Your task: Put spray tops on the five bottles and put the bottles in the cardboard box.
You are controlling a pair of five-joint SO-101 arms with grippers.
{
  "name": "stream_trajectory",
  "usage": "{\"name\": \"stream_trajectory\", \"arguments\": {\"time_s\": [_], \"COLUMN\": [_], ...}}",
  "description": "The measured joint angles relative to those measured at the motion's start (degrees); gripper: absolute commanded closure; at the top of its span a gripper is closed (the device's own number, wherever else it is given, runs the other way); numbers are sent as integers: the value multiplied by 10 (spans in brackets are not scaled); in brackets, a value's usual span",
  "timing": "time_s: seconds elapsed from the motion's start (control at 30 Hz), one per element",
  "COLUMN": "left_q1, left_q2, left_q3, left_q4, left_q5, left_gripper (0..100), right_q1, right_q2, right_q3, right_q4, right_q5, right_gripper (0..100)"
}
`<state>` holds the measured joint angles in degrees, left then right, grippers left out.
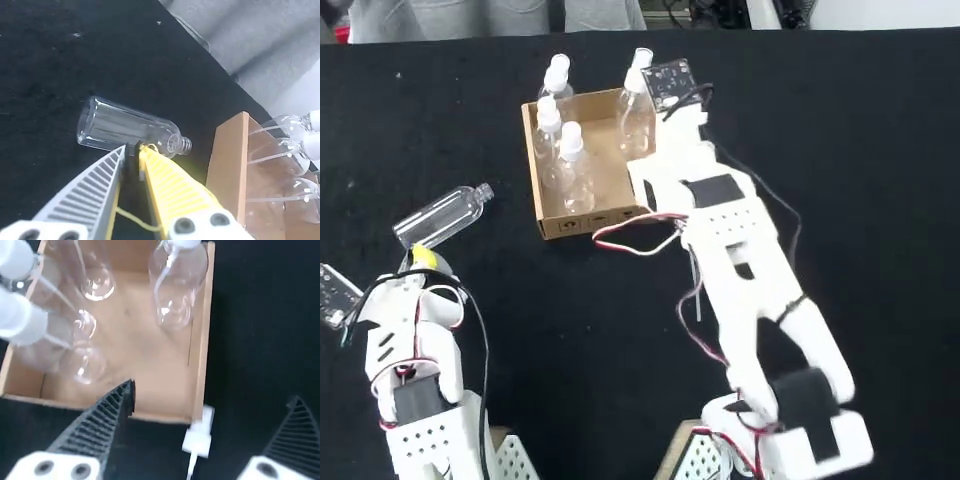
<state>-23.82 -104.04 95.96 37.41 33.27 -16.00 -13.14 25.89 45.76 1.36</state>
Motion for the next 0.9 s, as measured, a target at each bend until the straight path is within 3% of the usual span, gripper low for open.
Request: {"name": "stream_trajectory", "arguments": {"time_s": [0.33,0.5,0.67,0.77,0.9], "left_q1": [0,0,0,0,1], "left_q2": [0,0,0,0,0], "left_q3": [0,0,0,0,-28], "left_q4": [0,0,0,3,79], "left_q5": [-13,-124,-258,-294,-331], "left_gripper": [960,960,964,961,960], "right_q1": [0,0,0,0,-1], "right_q2": [-105,-141,-175,-193,-208], "right_q3": [0,15,91,128,143], "right_q4": [175,239,232,216,208], "right_q5": [-11,-12,-43,-47,-49], "right_gripper": [603,603,603,603,603]}}
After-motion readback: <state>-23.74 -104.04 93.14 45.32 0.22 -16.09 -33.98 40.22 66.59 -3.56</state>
